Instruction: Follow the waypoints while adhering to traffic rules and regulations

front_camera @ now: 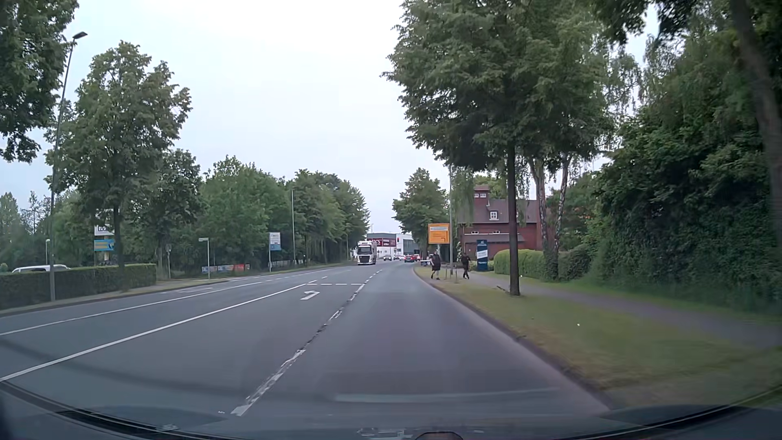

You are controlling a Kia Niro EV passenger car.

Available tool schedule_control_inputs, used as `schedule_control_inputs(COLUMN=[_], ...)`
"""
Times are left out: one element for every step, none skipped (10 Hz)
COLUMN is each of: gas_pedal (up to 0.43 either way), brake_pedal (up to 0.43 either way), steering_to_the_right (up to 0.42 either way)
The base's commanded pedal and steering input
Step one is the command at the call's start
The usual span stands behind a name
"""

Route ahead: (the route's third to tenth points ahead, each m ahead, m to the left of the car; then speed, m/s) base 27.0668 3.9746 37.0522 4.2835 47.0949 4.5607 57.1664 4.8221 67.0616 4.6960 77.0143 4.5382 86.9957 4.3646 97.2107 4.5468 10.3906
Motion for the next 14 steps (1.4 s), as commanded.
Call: schedule_control_inputs(gas_pedal=[0.11,0.11,0.11,0.11,0.11,0.11,0.11,0.11,0.11,0.11,0.11,0.11,0.11,0.11], brake_pedal=[0.0,0.0,0.0,0.0,0.0,0.0,0.0,0.0,0.0,0.0,0.0,0.0,0.0,0.0], steering_to_the_right=[-0.012,-0.012,-0.012,-0.012,-0.012,-0.011,-0.012,-0.012,-0.012,-0.012,-0.012,-0.012,-0.012,-0.011])
